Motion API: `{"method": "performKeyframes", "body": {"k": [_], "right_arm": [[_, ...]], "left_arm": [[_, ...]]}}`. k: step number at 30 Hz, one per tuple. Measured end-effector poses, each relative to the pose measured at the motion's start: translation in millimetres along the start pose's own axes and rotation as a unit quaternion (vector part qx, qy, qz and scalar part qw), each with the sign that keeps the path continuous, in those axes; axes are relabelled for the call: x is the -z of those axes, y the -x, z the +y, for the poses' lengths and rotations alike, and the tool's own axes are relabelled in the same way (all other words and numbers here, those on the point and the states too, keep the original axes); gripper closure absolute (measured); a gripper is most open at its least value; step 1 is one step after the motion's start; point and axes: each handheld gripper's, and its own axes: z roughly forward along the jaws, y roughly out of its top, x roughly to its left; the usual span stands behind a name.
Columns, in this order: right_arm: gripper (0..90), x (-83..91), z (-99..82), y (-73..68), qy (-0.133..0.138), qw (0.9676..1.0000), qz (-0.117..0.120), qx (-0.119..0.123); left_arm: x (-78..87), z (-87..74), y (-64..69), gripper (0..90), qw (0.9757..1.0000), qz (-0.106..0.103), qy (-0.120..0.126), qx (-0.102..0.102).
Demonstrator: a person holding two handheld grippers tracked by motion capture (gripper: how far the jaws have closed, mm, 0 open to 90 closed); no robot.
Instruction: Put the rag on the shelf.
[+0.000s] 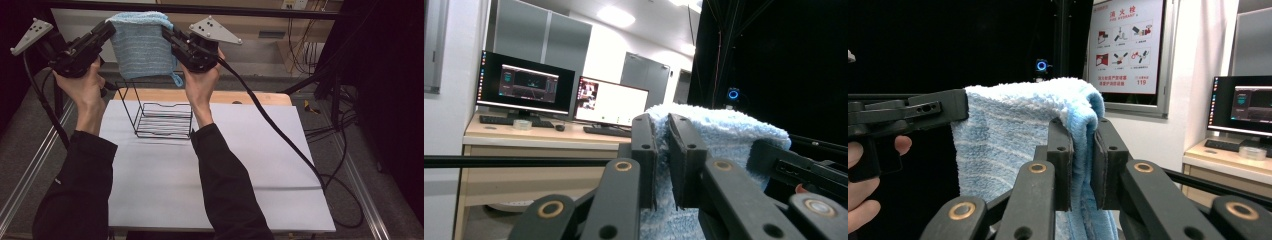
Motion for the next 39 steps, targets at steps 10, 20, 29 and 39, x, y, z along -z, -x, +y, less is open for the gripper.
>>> {"method": "performKeyframes", "body": {"k": [10,20,29,39], "right_arm": [[81.2,-7.8,-0.7,10.5,-0.005,1.0,0.001,0.002],[81.2,-23.7,-9.3,23.2,-0.021,0.9997,-0.006,-0.006],[81.2,-29.4,-19.3,25.9,-0.044,0.9989,-0.012,0.003],[81.4,-29.6,-32.7,28.3,-0.067,0.9977,-0.012,-0.002]], "left_arm": [[-10.8,2.2,-5.6,81.9,0.9999,0.004,-0.009,-0.001],[-27.3,-3.0,-19.4,81.9,0.9996,0.014,-0.025,-0.008],[-32.0,-16.4,-32.7,81.9,0.999,0.013,-0.043,-0.001],[-32.9,-30.0,-40.4,81.8,0.9979,0.01,-0.064,0.003]]}}
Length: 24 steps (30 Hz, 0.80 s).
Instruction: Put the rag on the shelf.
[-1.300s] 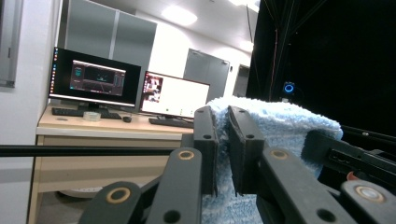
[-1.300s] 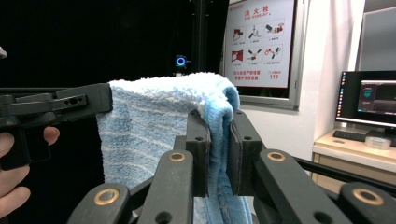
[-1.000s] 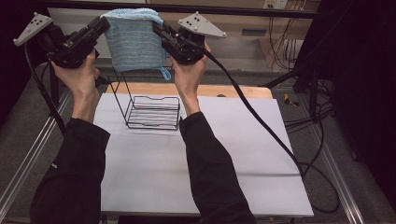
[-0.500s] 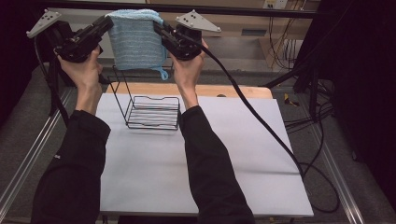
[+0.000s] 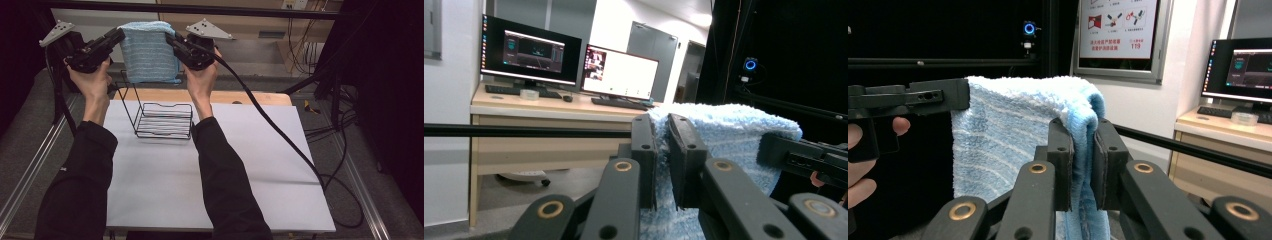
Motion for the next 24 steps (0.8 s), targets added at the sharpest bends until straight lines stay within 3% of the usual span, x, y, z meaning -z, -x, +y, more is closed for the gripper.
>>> {"method": "performKeyframes", "body": {"k": [10,24], "right_arm": [[81.5,0.8,-8.7,-2.2,-0.005,1.0,-0.002,0.001],[81.4,1.4,-30.2,-1.4,-0.026,0.9996,-0.002,-0.011]], "left_arm": [[-5.2,-3.9,-4.0,81.8,0.9998,0.01,-0.017,-0.007],[-3.6,-24.6,-9.7,81.7,0.9989,0.012,-0.044,-0.008]]}}
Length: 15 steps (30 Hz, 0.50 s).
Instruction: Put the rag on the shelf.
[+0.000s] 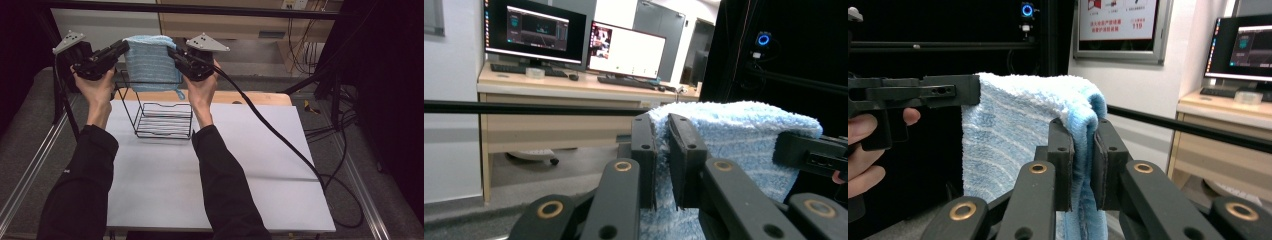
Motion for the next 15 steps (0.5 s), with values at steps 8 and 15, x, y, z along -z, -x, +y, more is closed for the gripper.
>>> {"method": "performKeyframes", "body": {"k": [8,15], "right_arm": [[81.4,-0.4,-13.4,-6.6,-0.012,0.9999,0.009,-0.008],[81.3,3.2,-21.0,-11.1,-0.027,0.9996,0.012,-0.003]], "left_arm": [[11.3,-11.0,-5.8,81.6,0.9998,-0.005,-0.015,-0.01],[18.0,-20.6,-8.9,81.5,0.9995,-0.016,-0.027,-0.01]]}}
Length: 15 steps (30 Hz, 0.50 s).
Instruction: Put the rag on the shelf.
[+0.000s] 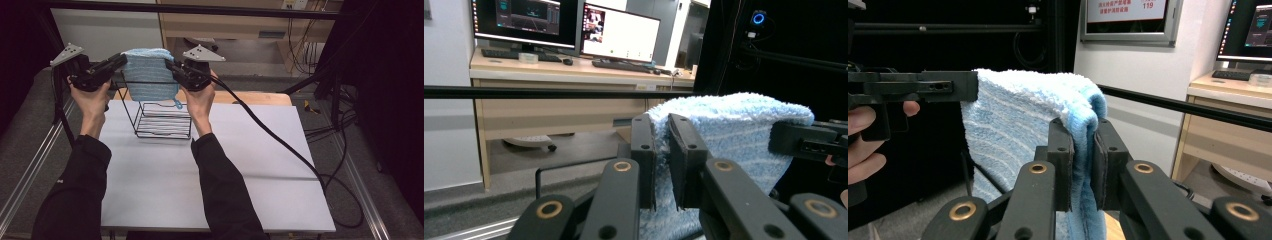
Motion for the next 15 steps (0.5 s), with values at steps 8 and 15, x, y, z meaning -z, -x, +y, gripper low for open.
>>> {"method": "performKeyframes", "body": {"k": [8,15], "right_arm": [[81.1,6.0,-0.2,-8.1,-0.009,0.9999,0.012,0.002],[81.0,11.5,-0.3,-10.0,-0.031,0.9993,0.022,0.004]], "left_arm": [[10.1,-3.0,-2.8,81.5,0.9998,-0.02,-0.009,0.003],[13.4,-4.1,-1.5,81.4,0.9993,-0.029,-0.023,0.001]]}}
